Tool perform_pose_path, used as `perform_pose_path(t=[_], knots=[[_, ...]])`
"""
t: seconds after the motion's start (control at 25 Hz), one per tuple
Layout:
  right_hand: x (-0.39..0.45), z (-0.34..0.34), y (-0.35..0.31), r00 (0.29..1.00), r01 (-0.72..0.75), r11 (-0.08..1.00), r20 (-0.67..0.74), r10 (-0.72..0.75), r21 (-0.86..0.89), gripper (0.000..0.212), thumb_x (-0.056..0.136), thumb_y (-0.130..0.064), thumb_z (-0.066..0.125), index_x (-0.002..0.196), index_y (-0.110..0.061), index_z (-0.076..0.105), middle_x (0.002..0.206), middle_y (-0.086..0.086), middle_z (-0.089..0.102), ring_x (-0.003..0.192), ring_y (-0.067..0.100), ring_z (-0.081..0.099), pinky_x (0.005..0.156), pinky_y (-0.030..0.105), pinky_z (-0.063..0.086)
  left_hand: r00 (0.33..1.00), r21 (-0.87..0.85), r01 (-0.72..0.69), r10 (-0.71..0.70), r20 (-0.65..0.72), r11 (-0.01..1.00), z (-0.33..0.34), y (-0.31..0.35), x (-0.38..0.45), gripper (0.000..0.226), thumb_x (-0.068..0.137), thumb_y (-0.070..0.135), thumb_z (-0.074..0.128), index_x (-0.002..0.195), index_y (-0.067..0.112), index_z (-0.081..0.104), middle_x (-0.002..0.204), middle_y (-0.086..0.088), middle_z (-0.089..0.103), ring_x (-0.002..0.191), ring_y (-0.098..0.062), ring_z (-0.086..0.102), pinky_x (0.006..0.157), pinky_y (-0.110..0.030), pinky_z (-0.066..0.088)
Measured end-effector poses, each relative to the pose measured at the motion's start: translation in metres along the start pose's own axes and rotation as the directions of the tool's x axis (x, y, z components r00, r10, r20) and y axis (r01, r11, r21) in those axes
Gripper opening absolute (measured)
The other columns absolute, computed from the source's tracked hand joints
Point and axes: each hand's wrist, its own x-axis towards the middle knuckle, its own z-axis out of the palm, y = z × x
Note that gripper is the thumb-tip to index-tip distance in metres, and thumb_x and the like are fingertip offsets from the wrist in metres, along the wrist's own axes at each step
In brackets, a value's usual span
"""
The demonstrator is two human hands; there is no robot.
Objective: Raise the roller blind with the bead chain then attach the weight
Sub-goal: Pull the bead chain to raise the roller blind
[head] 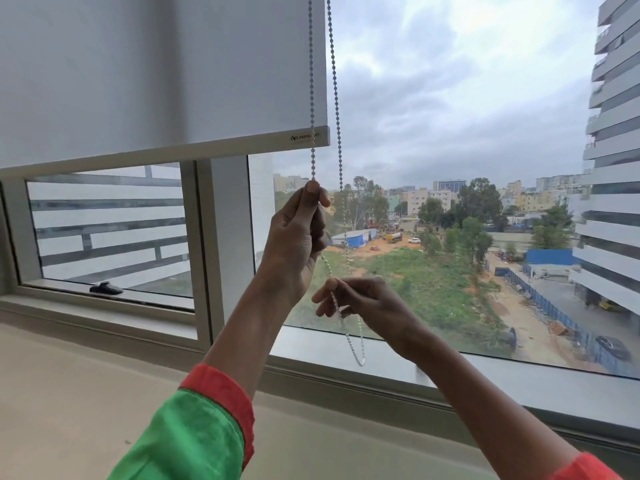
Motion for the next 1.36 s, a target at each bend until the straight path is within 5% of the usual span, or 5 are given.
perform_pose_path(t=[0.28,0.64,0.76,1.08,1.36], knots=[[0.027,-0.029,-0.043,0.998,0.027,0.993,-0.055,-0.021,0.116,0.036,0.083,-0.037,0.059,0.104,-0.01,0.069,0.107,0.019,0.07,0.099,0.025,0.066,0.093,0.045,0.05,1.0,0.008,0.025,-0.025,-0.005,1.0,-0.003,-0.016,-0.024,0.031,0.095,0.029,0.046,0.07,0.019,0.063,0.046,0.007,0.035,0.045,-0.008,0.027,0.045,-0.017,0.031],[0.053,-0.021,-0.11,0.985,0.152,0.837,-0.154,-0.082,0.526,0.029,0.097,-0.02,0.046,0.109,0.0,0.062,0.085,0.012,0.072,0.075,0.023,0.07,0.068,0.034,0.06,0.995,0.103,0.095,-0.095,0.002,0.99,0.004,-0.035,-0.054,0.03,0.095,0.029,0.044,0.071,0.017,0.056,0.049,0.003,0.03,0.048,-0.012,0.025,0.049,-0.024,0.025],[0.057,-0.01,-0.114,0.952,0.209,0.862,-0.298,-0.07,0.463,0.022,0.097,-0.016,0.047,0.099,-0.004,0.066,0.056,0.001,0.056,0.044,0.008,0.042,0.042,0.019,0.035,0.996,0.126,0.085,-0.088,0.02,0.988,0.005,-0.038,-0.054,0.031,0.096,0.029,0.044,0.07,0.018,0.056,0.048,0.005,0.03,0.046,-0.01,0.025,0.048,-0.022,0.027],[0.039,0.002,-0.088,0.916,0.315,0.889,-0.352,-0.193,0.332,0.02,0.096,-0.012,0.047,0.087,-0.012,0.065,0.052,-0.003,0.041,0.051,0.012,0.028,0.047,0.024,0.021,0.982,0.275,0.166,-0.185,0.044,0.947,-0.021,-0.042,-0.044,0.037,0.096,0.042,0.037,0.094,0.029,0.071,0.08,0.001,0.075,0.07,-0.012,0.062,0.067,-0.026,0.043],[0.021,0.019,-0.06,0.938,0.295,0.863,-0.296,-0.18,0.41,0.02,0.095,-0.009,0.046,0.092,-0.003,0.065,0.049,-0.009,0.047,0.046,0.004,0.034,0.043,0.015,0.025,1.0,0.195,0.005,-0.003,-0.009,0.981,-0.011,0.008,-0.001,0.04,0.099,0.038,0.03,0.105,0.023,0.067,0.102,-0.005,0.072,0.093,-0.015,0.068,0.08,-0.03,0.052]])
